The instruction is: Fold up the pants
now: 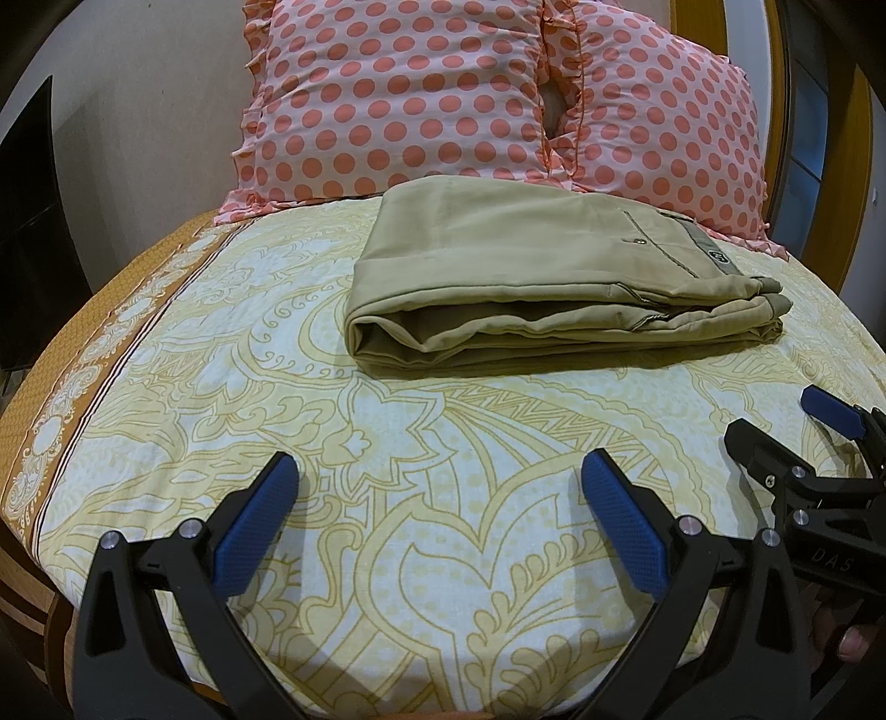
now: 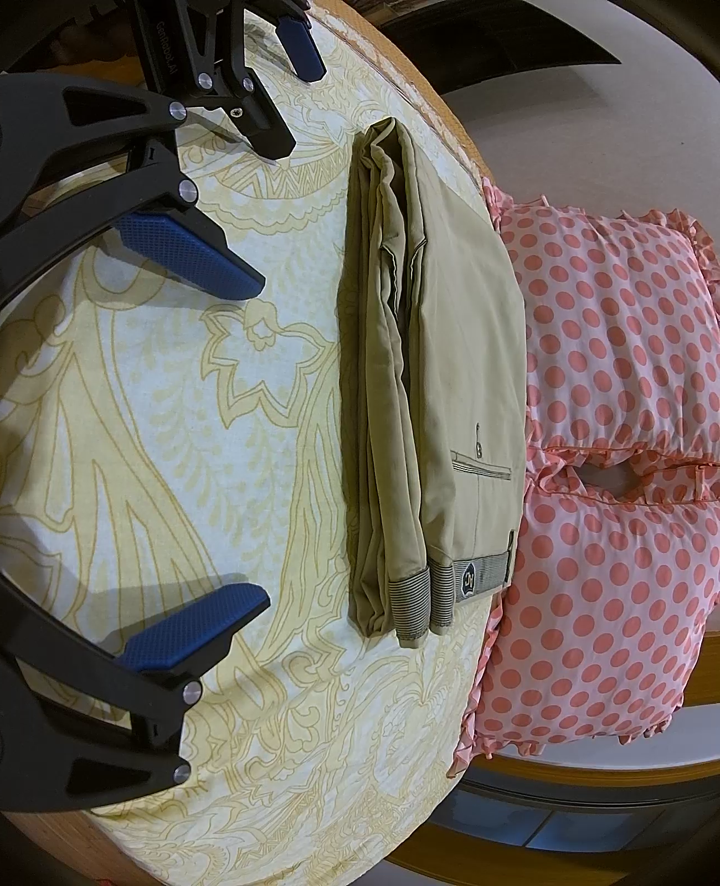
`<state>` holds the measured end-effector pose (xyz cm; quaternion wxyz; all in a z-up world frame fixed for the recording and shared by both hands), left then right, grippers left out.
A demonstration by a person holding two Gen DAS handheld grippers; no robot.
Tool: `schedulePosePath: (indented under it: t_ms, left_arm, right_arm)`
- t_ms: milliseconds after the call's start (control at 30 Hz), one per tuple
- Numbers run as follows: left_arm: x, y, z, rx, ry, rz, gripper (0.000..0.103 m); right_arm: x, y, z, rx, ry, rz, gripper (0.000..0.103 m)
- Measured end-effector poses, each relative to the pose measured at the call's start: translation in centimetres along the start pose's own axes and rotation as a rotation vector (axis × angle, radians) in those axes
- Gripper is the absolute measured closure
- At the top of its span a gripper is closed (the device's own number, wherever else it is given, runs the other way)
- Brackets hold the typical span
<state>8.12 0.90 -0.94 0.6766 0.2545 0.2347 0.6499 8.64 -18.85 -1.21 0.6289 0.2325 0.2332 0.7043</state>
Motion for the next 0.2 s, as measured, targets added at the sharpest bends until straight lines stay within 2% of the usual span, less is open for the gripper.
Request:
schedulePosePath:
  t_ms: [200]
  left_arm:
    - [-0.01, 0.01, 0.06, -0.002, -0.001, 0.000, 0.002]
  right_arm:
    - [0.01, -0.04, 0.00, 0.000, 0.000, 0.000, 0.001]
Point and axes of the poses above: each gripper's, at about its wrist camera, not at the fingertips, and y roughly against the way its jaws point, x to its left, z to its top, the point moved 3 cm from there along -y, roughly the way its jaws point, and after that the axes turned 1 degree about -x, right-handed, at the moved point
